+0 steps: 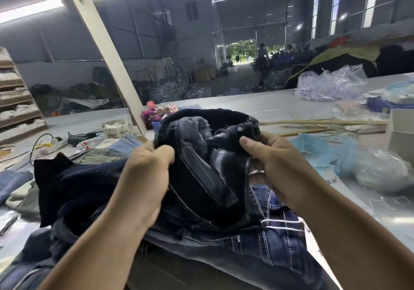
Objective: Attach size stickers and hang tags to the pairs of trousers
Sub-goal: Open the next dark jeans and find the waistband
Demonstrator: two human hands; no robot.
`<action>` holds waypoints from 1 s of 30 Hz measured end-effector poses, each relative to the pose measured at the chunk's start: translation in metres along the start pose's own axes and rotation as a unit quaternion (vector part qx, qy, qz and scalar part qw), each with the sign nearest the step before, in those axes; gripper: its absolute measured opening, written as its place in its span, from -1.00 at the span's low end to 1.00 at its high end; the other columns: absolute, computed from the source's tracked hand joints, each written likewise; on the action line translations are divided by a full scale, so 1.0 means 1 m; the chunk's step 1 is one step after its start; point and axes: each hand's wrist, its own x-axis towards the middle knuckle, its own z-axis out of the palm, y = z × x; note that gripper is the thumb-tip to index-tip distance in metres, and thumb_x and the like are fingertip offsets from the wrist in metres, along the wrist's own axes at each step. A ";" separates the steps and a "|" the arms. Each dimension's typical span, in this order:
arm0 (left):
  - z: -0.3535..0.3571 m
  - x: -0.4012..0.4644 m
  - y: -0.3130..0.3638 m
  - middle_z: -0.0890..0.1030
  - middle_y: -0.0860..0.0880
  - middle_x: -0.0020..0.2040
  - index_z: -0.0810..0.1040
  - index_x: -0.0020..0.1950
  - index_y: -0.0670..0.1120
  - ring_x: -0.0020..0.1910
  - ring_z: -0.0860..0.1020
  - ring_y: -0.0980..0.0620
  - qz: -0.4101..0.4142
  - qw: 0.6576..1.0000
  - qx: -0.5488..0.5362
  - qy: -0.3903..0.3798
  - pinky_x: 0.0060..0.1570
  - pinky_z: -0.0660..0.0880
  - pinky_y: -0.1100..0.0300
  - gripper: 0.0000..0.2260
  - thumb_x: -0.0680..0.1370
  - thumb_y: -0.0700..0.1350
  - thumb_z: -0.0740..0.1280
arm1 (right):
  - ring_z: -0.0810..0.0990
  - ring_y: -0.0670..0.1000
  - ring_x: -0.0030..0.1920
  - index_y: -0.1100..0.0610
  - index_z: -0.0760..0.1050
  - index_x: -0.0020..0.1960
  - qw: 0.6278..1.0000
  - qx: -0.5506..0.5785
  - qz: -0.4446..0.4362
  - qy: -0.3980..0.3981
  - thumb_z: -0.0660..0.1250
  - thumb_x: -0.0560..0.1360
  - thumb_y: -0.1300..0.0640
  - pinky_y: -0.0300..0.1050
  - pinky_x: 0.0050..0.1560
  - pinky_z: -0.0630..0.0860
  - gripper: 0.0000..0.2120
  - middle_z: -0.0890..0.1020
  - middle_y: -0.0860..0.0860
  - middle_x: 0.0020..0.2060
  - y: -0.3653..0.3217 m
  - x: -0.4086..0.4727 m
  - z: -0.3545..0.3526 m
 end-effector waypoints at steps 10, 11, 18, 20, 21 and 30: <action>0.015 0.026 0.006 0.51 -0.15 -0.09 0.51 0.01 -0.07 -0.14 0.51 -0.15 -0.005 0.986 -0.163 0.021 0.02 0.44 -0.39 -0.68 0.27 -0.21 0.26 | 0.69 0.08 -0.27 0.13 0.55 0.10 0.990 -0.117 0.027 -0.074 0.25 0.47 0.40 0.03 -0.16 0.66 -0.71 0.69 0.10 -0.22 0.015 -0.027 -0.004; 0.016 0.027 0.004 0.52 -0.15 -0.12 0.52 -0.03 -0.09 -0.17 0.52 -0.15 -0.006 0.986 -0.163 0.021 0.02 0.45 -0.39 -0.71 0.26 -0.22 0.25 | 0.68 0.11 -0.31 0.21 0.55 0.09 0.994 -0.069 0.045 -0.071 0.18 0.48 0.47 -0.01 -0.22 0.66 -0.69 0.68 0.16 -0.27 0.017 -0.027 -0.009; 0.004 0.016 -0.017 0.68 -0.19 -0.20 0.64 -0.15 -0.18 -0.27 0.67 -0.15 -0.113 0.973 -0.191 -0.060 -0.32 0.61 -0.01 -0.72 0.28 -0.26 0.17 | 0.62 0.12 -0.42 0.30 0.59 -0.05 0.990 0.063 0.121 -0.034 0.23 0.41 0.37 -0.08 -0.37 0.59 -0.80 0.66 0.26 -0.30 0.032 -0.033 -0.025; 0.006 0.010 -0.017 0.68 -0.18 -0.25 0.67 -0.22 -0.15 -0.32 0.67 -0.12 -0.129 0.970 -0.180 -0.096 -0.36 0.60 0.05 -0.72 0.44 -0.21 0.15 | 0.67 0.11 -0.28 0.22 0.64 -0.05 0.993 -0.007 0.101 -0.067 0.29 0.36 0.09 -0.07 -0.30 0.60 -0.72 0.71 0.18 -0.20 0.030 -0.034 -0.022; 0.007 0.008 -0.017 0.67 -0.16 -0.28 0.68 -0.25 -0.13 -0.35 0.66 -0.10 -0.129 0.970 -0.170 -0.114 -0.38 0.59 0.10 -0.70 0.50 -0.16 0.16 | 0.70 0.08 -0.20 0.16 0.66 -0.04 0.992 -0.061 0.079 -0.080 0.31 0.36 -0.06 -0.04 -0.23 0.61 -0.66 0.72 0.12 -0.17 0.027 -0.033 -0.020; 0.000 -0.001 -0.021 0.66 -0.20 -0.24 0.68 -0.14 -0.12 -0.31 0.64 -0.11 -0.032 0.991 -0.096 -0.091 -0.36 0.59 0.10 -0.79 0.53 -0.22 0.24 | 0.68 0.20 -0.09 0.11 0.59 -0.03 0.981 -0.174 -0.025 0.076 0.33 0.41 0.16 0.27 -0.04 0.60 -0.84 0.70 0.13 -0.17 0.036 -0.026 -0.029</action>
